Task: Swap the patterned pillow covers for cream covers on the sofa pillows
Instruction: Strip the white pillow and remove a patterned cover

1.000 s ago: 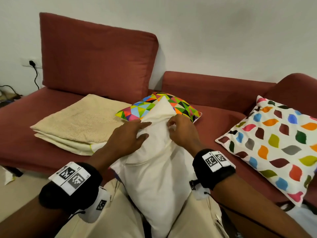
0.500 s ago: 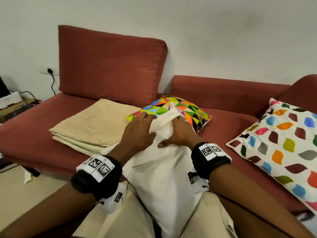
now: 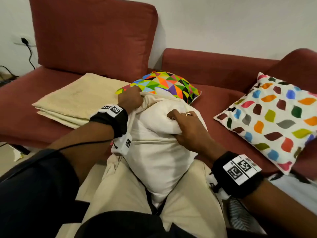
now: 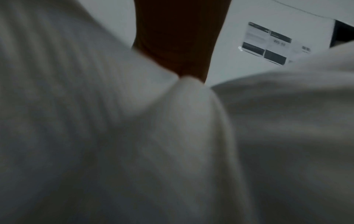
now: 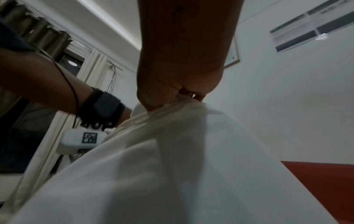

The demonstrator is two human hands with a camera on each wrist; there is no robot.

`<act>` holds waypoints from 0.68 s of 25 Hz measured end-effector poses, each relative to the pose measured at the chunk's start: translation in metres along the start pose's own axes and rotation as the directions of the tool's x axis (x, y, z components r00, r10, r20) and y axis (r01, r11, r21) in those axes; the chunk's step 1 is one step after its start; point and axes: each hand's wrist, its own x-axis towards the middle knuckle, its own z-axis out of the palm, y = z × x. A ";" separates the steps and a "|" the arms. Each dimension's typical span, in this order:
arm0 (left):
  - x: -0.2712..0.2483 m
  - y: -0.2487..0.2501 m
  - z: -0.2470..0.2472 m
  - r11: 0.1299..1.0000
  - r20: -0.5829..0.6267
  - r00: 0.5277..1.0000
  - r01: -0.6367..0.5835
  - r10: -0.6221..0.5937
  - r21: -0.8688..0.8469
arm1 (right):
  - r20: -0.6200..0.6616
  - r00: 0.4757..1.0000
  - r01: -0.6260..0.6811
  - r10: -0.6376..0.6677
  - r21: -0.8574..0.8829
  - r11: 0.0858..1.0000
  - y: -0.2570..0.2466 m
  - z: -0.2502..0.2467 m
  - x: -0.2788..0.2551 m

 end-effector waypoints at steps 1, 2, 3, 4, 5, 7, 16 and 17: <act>0.001 -0.004 0.005 0.999 0.052 0.999 -0.001 0.003 -0.038 | -0.010 1.000 -0.013 0.013 0.000 1.000 0.004 -0.006 -0.004; 0.000 -0.006 0.008 0.996 0.113 0.993 -0.018 0.027 -0.082 | -0.041 0.998 -0.046 0.046 0.006 0.999 0.010 -0.010 -0.004; -0.004 -0.005 0.008 0.992 0.160 0.985 -0.046 0.064 -0.115 | -0.086 0.992 -0.096 0.097 0.016 0.995 0.017 -0.013 -0.002; -0.009 -0.006 0.006 0.988 0.172 0.981 -0.066 0.090 -0.139 | -0.131 0.979 -0.155 0.158 0.028 0.987 0.028 -0.016 0.002; -0.013 -0.008 0.004 0.983 0.149 0.984 -0.075 0.101 -0.168 | -0.157 0.962 -0.221 0.224 0.035 0.975 0.039 -0.018 0.007; -0.025 -0.017 -0.010 0.964 0.116 0.992 -0.013 0.046 -0.264 | -0.141 0.933 -0.341 0.332 -0.046 0.939 0.054 -0.022 0.020; -0.059 -0.043 -0.004 0.852 -0.093 0.982 -0.188 0.163 -0.489 | 0.299 0.954 0.080 -0.025 -0.171 0.982 -0.009 0.002 0.075; -0.057 -0.044 -0.004 0.823 -0.133 0.981 -0.193 0.144 -0.535 | 0.314 0.949 0.070 -0.017 -0.159 0.985 -0.009 0.002 0.075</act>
